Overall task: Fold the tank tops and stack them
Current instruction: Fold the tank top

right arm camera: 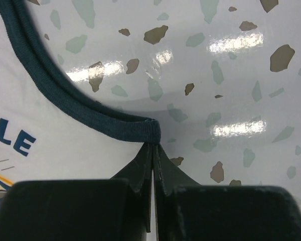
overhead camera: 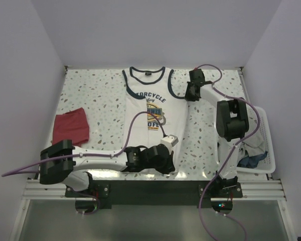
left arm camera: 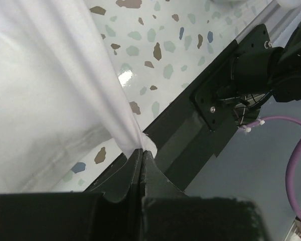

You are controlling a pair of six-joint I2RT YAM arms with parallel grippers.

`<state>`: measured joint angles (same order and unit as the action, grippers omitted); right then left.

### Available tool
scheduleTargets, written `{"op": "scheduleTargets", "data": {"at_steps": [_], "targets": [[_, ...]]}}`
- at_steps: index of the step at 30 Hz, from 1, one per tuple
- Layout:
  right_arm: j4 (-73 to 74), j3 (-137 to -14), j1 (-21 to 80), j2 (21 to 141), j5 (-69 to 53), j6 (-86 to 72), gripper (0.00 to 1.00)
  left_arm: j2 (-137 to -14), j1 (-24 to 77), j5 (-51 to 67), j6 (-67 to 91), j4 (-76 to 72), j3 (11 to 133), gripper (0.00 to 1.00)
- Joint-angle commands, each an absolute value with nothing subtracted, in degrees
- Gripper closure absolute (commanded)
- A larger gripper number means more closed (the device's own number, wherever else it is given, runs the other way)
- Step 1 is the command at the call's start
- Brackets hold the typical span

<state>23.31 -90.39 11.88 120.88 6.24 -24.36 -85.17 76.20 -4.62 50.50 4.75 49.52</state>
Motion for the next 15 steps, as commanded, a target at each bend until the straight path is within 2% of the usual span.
{"op": "scheduleTargets", "data": {"at_steps": [1,15], "targets": [[23.5,-92.7,12.7,116.7,6.6,-25.7,1.0,-81.4,75.7,-4.8,54.0,1.7,45.9,1.0],[30.8,-108.3,24.7,123.2,11.3,-27.9,1.0,-72.4,74.6,-10.1,59.7,5.7,34.3,1.0]]}}
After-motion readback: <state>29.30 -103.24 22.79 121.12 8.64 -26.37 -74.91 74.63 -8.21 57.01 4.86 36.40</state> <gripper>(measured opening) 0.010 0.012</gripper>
